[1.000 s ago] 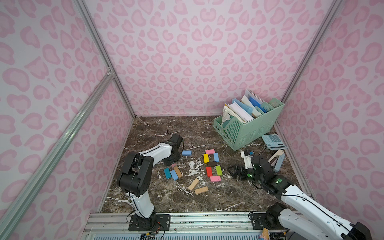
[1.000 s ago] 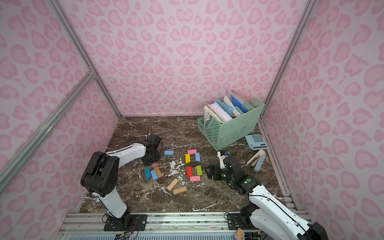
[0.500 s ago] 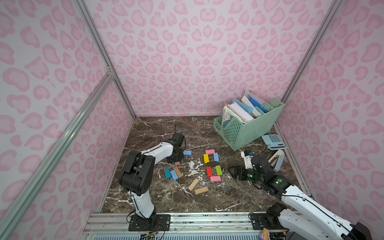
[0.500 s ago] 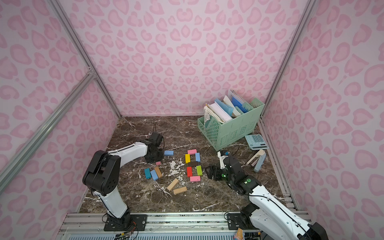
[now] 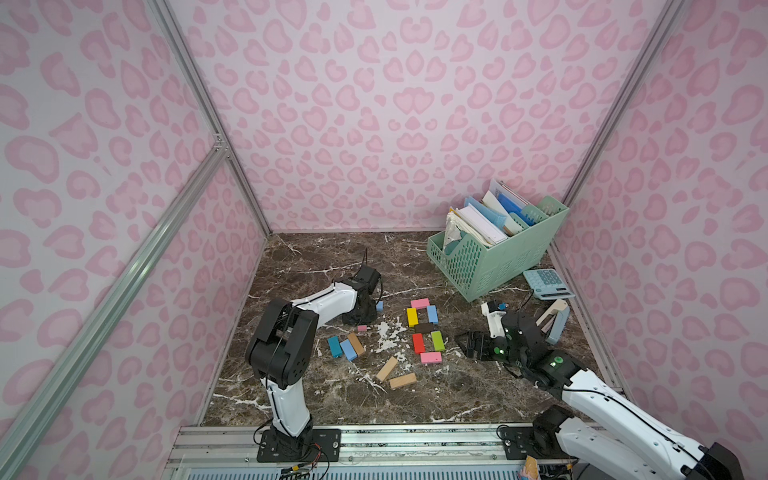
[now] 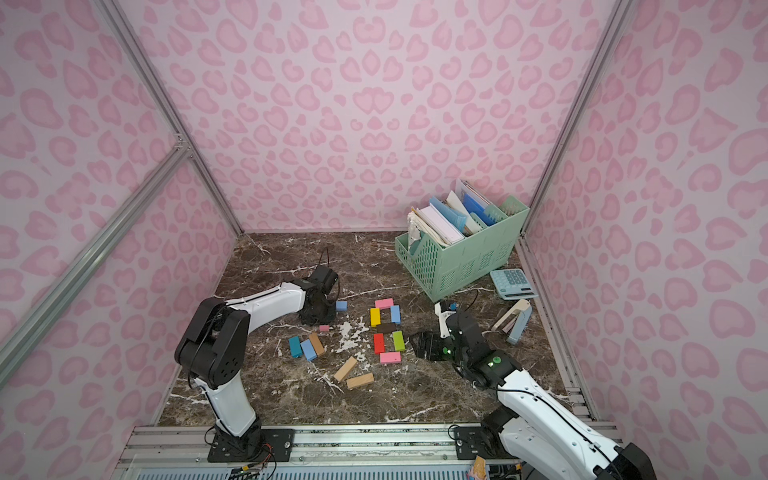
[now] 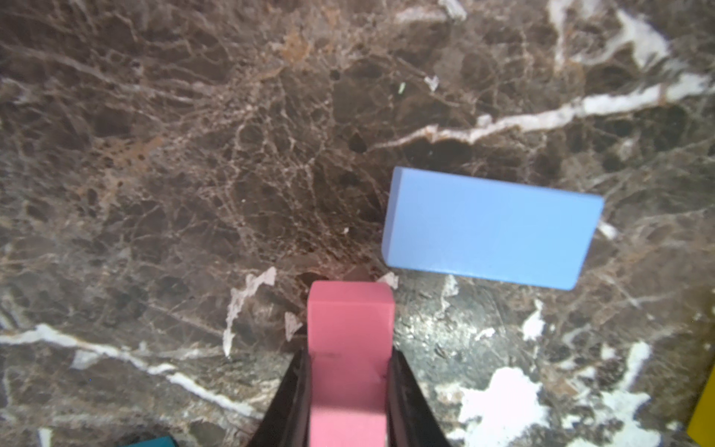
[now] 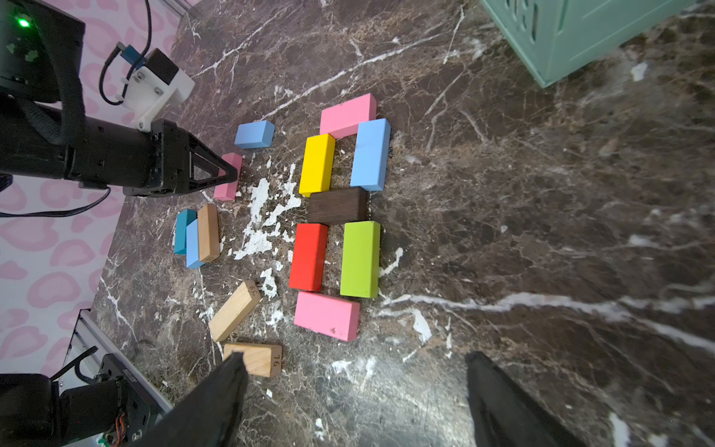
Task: Assemble the number 8 with building blocks
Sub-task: Assemble the building block at the center of the board.
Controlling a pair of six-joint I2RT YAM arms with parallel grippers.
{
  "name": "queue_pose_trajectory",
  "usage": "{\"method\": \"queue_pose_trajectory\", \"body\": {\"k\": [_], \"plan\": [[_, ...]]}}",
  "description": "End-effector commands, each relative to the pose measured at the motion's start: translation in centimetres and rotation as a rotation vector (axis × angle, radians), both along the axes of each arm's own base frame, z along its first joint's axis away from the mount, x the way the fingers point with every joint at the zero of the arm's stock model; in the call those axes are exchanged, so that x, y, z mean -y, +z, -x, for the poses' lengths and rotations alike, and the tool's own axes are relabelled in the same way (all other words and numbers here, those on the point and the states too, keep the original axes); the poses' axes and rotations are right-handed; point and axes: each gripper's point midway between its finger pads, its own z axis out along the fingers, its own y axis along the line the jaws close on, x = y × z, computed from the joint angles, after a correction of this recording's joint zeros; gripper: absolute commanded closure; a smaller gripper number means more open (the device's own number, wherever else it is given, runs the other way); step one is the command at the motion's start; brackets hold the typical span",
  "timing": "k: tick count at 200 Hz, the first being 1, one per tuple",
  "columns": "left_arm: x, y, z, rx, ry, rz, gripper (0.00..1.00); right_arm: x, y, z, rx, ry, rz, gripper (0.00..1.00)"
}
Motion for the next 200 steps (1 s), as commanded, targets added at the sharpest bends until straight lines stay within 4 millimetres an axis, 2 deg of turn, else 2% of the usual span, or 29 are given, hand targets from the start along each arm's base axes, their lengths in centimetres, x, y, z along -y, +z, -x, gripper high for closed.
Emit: {"method": "queue_pose_trajectory", "body": {"k": [1,74,123,164,200], "plan": [[0.5,-1.3,2.0,-0.105,-0.036,0.021,0.89,-0.2,0.7,-0.3,0.019,-0.002,-0.016,0.1],[0.9,-1.5,1.0,-0.106,-0.069,0.013,0.86,-0.2,0.6,-0.3,0.012,-0.005,-0.012,0.1],[0.8,-1.5,0.8,-0.105,-0.082,-0.005,0.8,-0.2,0.6,-0.3,0.01,-0.006,-0.014,0.1],[0.6,-1.1,0.6,-0.09,-0.081,-0.015,0.66,-0.3,0.7,-0.2,0.009,-0.004,-0.02,0.1],[0.7,0.3,0.3,-0.051,-0.072,-0.002,0.47,-0.3,0.7,-0.2,0.01,-0.004,-0.023,0.1]]}}
